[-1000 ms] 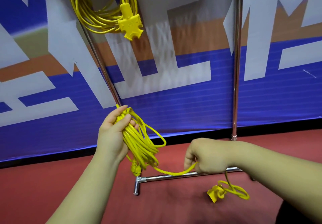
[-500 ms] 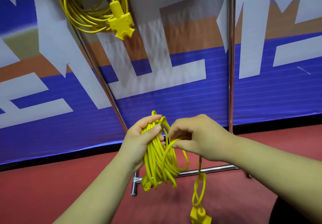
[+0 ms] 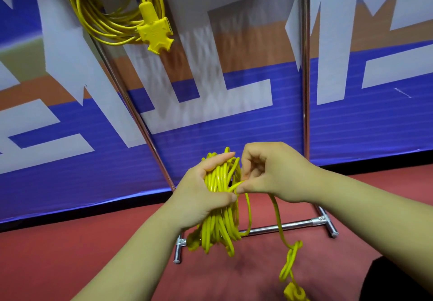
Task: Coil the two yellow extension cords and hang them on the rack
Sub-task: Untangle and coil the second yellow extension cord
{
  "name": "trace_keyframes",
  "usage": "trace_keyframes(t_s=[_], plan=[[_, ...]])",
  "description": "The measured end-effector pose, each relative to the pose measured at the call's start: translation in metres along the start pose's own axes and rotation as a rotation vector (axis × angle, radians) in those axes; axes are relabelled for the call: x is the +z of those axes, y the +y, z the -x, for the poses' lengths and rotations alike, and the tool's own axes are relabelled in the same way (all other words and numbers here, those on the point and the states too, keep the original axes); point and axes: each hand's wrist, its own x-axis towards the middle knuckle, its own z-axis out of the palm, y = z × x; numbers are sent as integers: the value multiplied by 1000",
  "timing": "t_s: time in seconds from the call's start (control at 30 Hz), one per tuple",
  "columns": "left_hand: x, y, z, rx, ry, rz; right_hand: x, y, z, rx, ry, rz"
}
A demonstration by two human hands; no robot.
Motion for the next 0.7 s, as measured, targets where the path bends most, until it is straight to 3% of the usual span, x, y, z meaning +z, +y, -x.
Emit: trace_keyframes(t_s=[0.17, 0.4, 0.5, 0.7], plan=[[-9, 4, -1, 34, 51, -135, 1, 26, 2, 156, -216, -126], [-30, 8, 1, 72, 205, 49, 23, 73, 14, 288, -381, -57], [-35, 5, 2, 59, 203, 123, 24, 83, 11, 347, -276, -34], [-38, -15, 6, -73, 78, 350, 5, 68, -6, 365, 145, -40]])
